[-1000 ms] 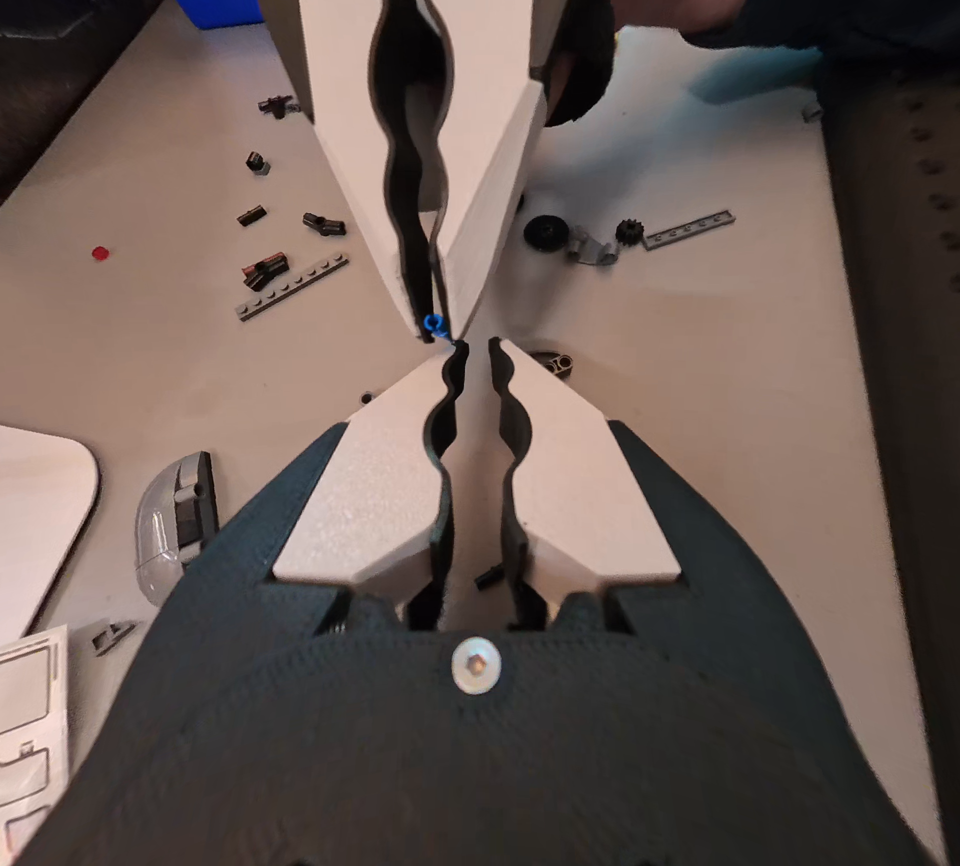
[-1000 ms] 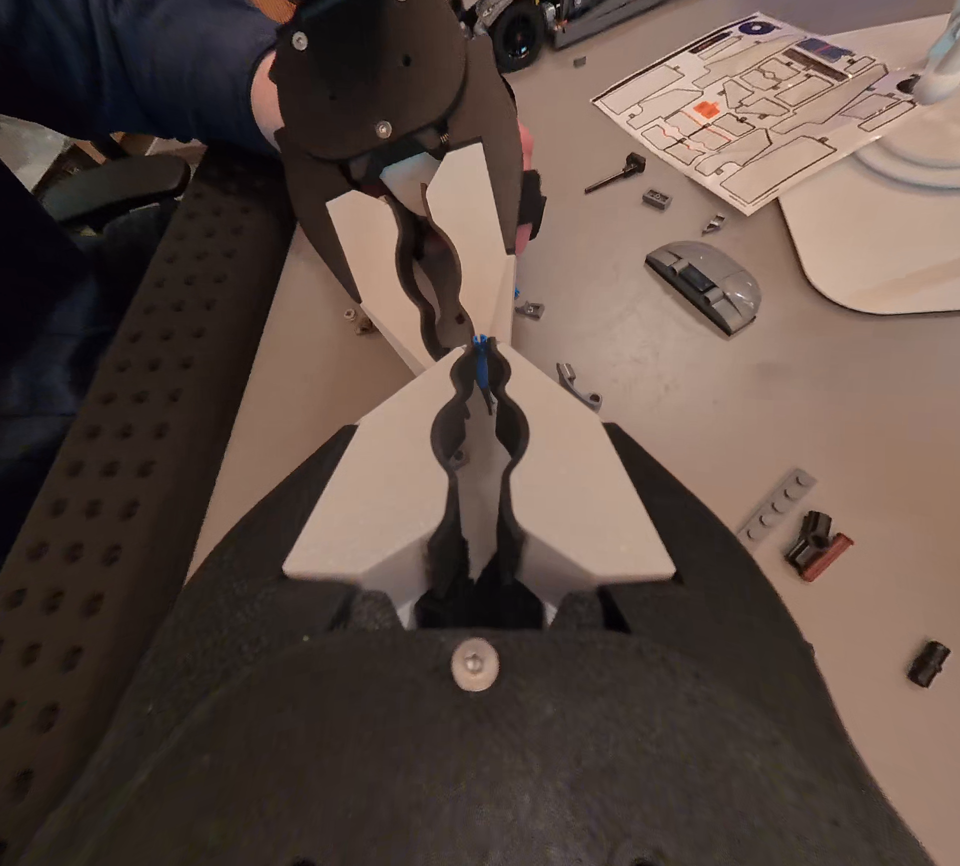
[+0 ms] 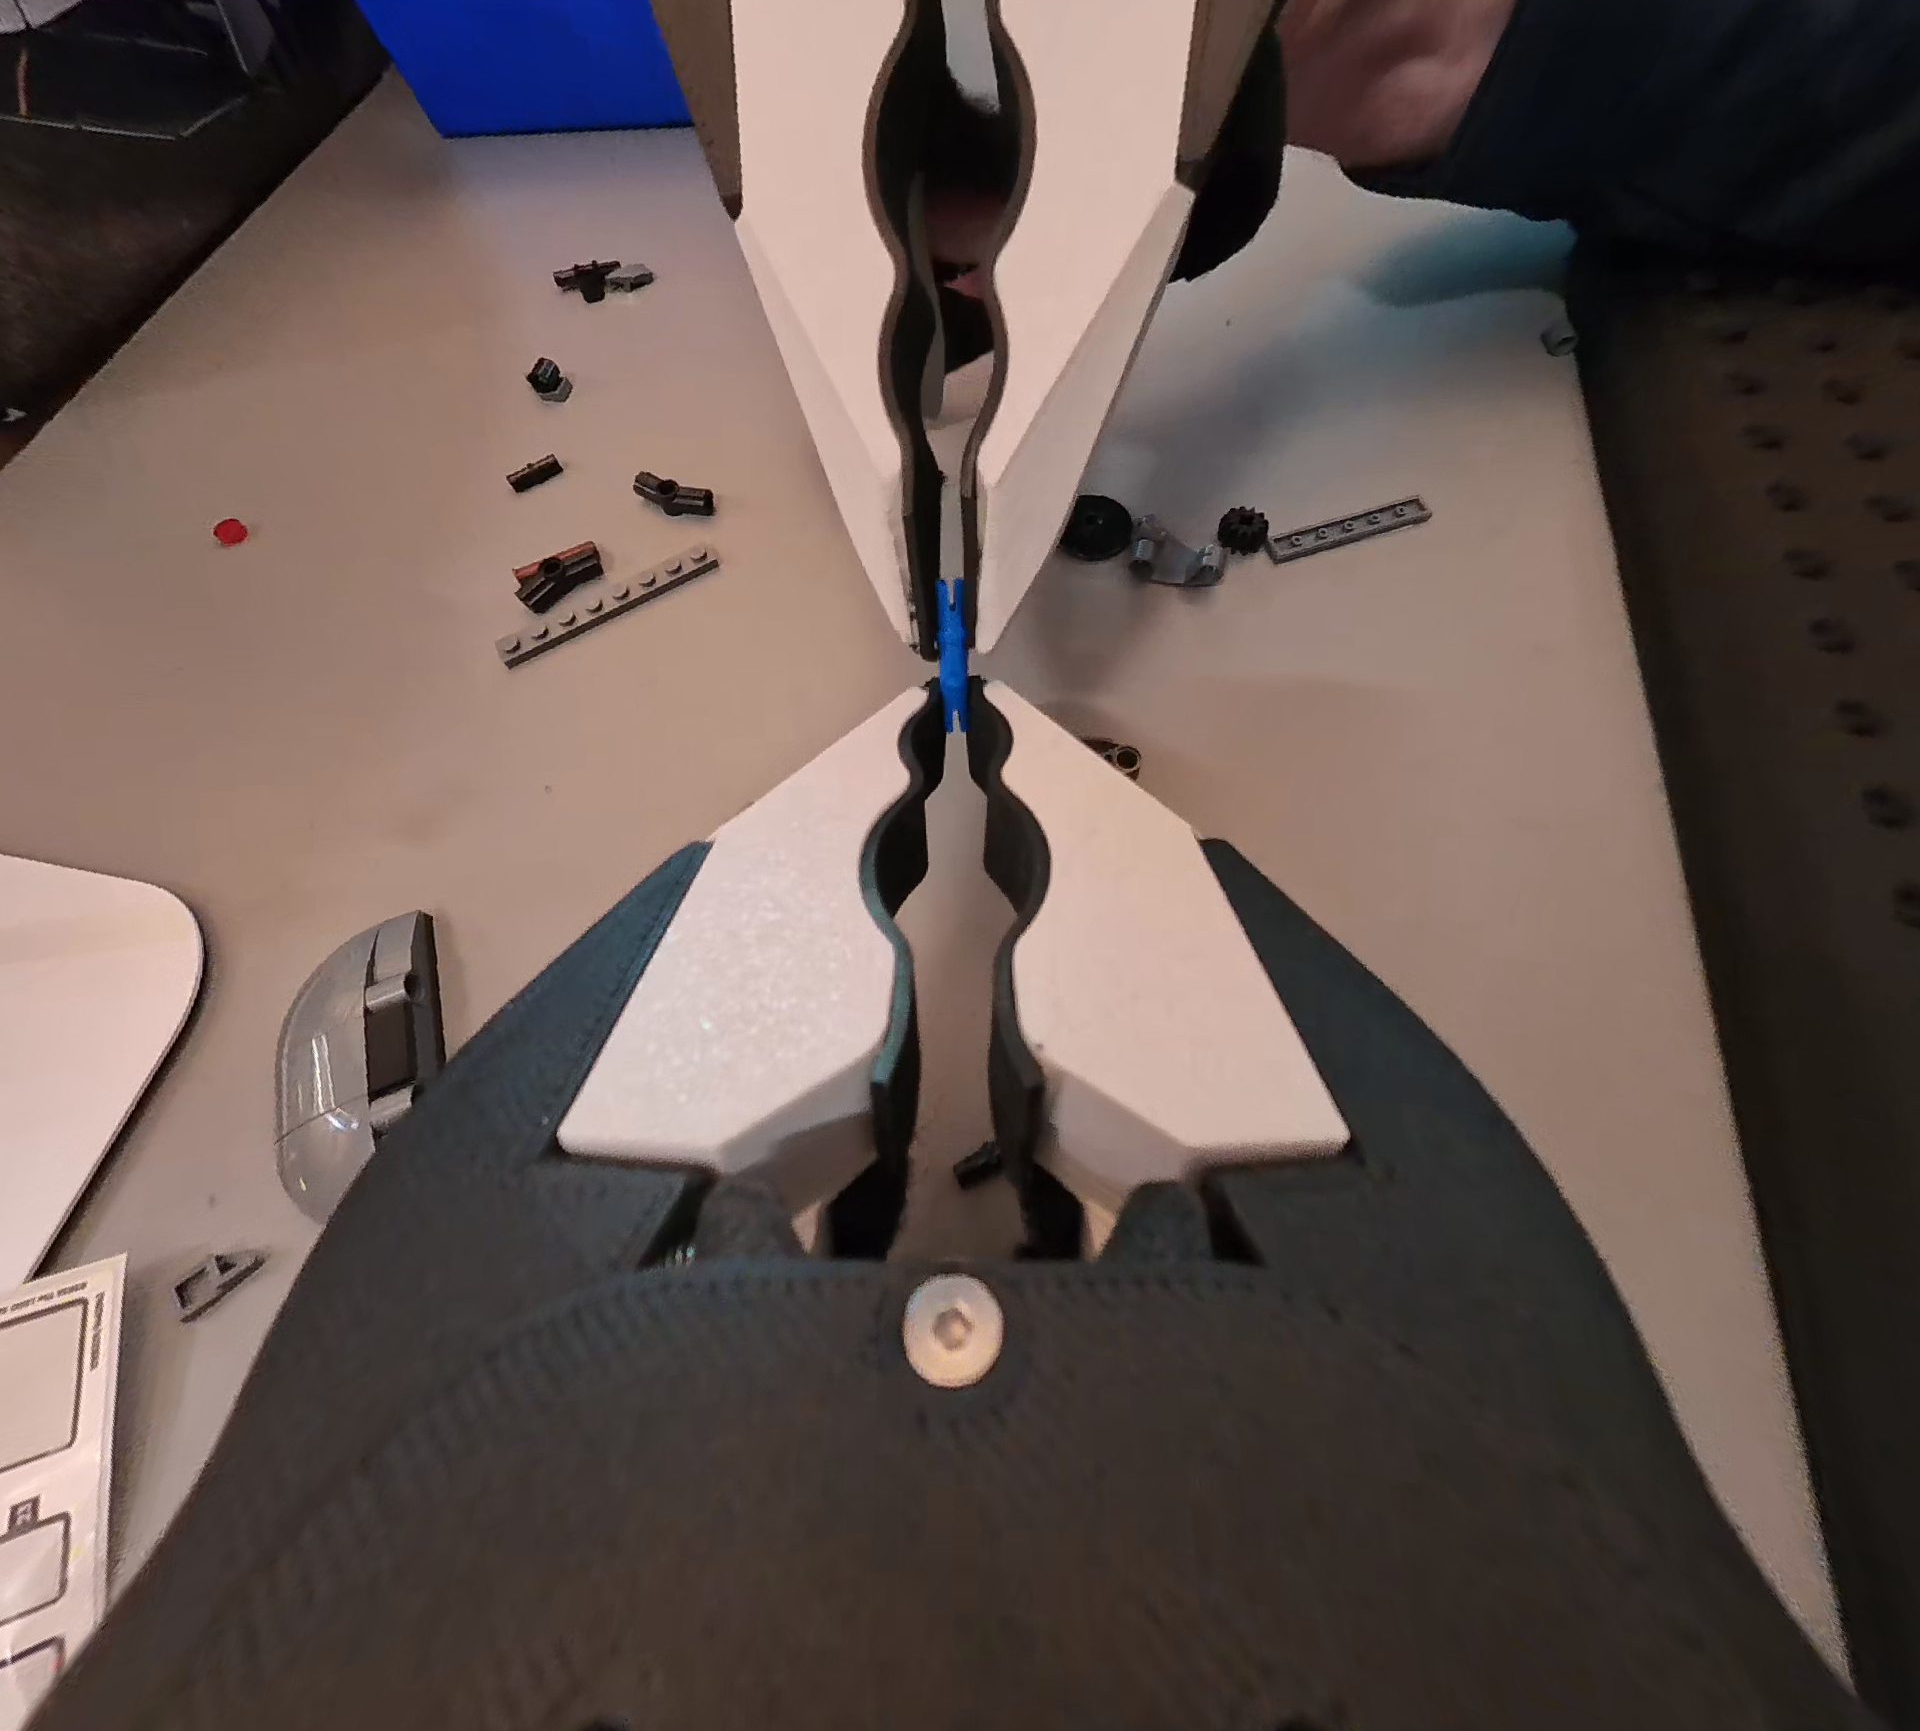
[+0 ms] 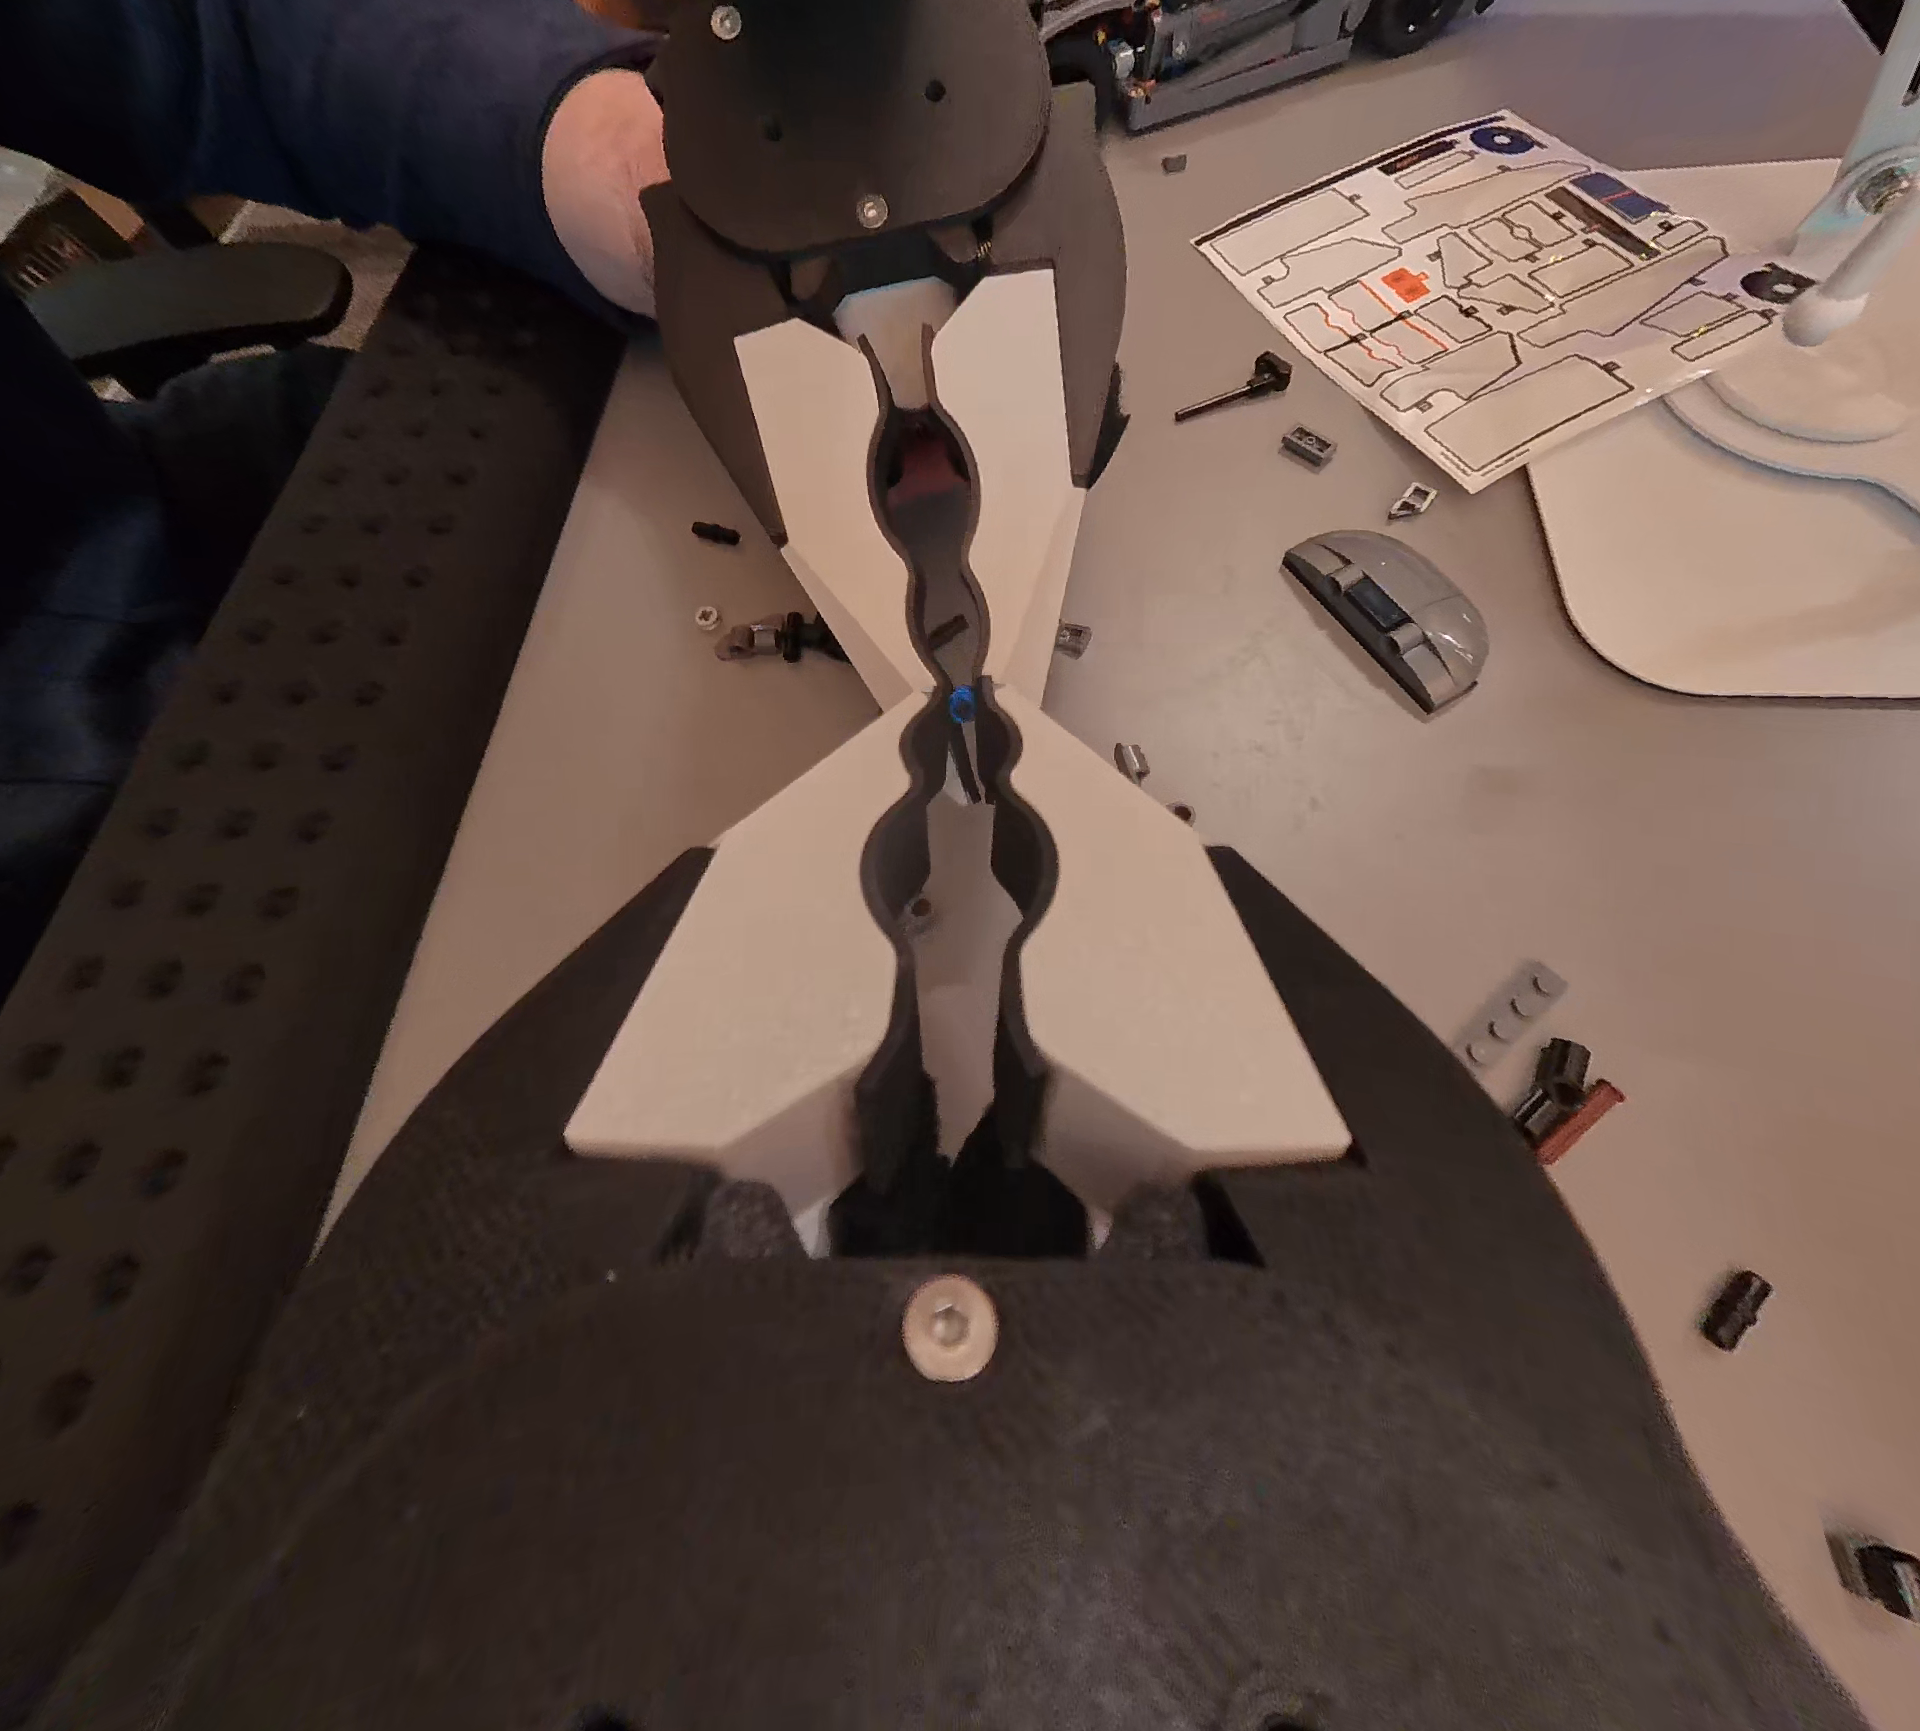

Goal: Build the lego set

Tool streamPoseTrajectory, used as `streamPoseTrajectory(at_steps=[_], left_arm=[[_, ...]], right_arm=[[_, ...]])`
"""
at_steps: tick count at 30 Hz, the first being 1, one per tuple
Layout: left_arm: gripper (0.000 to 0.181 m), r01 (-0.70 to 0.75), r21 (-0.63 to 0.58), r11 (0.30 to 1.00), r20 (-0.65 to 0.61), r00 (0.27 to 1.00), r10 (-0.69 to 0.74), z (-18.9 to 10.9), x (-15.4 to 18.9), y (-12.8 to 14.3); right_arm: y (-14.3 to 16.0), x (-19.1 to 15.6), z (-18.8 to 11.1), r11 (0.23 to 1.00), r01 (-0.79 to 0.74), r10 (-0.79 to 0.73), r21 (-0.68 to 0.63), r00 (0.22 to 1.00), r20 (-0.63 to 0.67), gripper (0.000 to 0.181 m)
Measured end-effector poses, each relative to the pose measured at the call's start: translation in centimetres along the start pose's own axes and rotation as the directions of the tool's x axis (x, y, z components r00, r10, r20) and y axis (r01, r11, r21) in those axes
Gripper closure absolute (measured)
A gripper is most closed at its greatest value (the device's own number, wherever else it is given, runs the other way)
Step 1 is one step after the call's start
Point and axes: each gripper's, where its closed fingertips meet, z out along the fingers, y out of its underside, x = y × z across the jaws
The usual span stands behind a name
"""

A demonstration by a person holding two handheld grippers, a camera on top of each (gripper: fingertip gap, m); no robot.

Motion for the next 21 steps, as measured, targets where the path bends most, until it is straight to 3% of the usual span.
streamPoseTrajectory(at_steps=[8, 21], left_arm=[[0.163, 0.006, -0.103, 0.995, -0.046, 0.999, -0.010, 0.9, 0.6, 2.0], [0.166, -0.070, -0.167, 0.983, -0.065, 0.996, 0.060, 1.7, 1.7, 2.9]], right_arm=[[1.4, 0.1, -0.3, 0.998, -0.002, 0.002, -0.070, 1.000, 0.005, 0.178], [5.2, 0.1, 0.2, 0.966, 0.031, -0.030, -0.257, 1.000, 0.009, 0.178]])
